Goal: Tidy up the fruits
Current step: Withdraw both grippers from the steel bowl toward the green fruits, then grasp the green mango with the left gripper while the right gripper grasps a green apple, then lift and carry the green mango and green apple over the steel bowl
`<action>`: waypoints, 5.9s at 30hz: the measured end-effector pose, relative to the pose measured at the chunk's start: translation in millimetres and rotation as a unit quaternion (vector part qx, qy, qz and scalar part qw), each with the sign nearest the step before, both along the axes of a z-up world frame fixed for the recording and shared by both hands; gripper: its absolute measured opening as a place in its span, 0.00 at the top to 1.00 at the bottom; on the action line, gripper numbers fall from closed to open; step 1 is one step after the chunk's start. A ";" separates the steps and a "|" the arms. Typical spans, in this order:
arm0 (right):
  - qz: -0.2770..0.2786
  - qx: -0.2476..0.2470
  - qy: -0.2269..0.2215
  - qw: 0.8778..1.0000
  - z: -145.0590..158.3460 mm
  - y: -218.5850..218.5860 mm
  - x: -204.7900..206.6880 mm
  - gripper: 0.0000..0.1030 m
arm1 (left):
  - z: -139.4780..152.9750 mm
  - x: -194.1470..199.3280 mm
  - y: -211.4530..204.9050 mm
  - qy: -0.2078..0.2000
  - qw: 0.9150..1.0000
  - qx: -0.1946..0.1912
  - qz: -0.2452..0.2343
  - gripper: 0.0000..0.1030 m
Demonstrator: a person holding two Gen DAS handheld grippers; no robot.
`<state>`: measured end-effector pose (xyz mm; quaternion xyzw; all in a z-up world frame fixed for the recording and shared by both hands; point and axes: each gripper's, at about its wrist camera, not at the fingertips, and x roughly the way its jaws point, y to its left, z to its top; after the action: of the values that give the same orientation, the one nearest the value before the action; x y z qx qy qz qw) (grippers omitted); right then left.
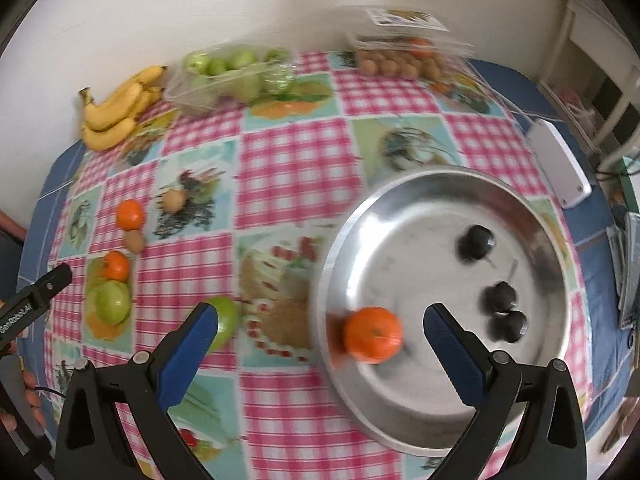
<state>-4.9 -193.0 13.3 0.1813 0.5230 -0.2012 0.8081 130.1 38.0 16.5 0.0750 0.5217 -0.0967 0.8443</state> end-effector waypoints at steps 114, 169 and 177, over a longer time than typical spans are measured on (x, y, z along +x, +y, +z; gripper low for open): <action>0.047 0.086 -0.016 0.995 -29.7 58.3 48.8 0.64 | -29.1 2.0 -23.0 0.078 0.994 -0.063 -0.033 0.51; -0.068 0.090 -0.050 0.992 -2.8 -51.3 -17.9 0.63 | 3.6 -67.6 -131.8 0.042 0.985 -0.053 -0.160 0.51; -0.115 0.092 -0.059 0.987 1.1 -95.9 -58.5 0.63 | 0.9 -115.3 -185.3 0.060 0.966 -0.053 -0.247 0.51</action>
<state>-63.3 -288.9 14.4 0.3254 0.4668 -0.2324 0.7888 14.8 -147.4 17.3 0.1510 0.5312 -0.3340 0.7639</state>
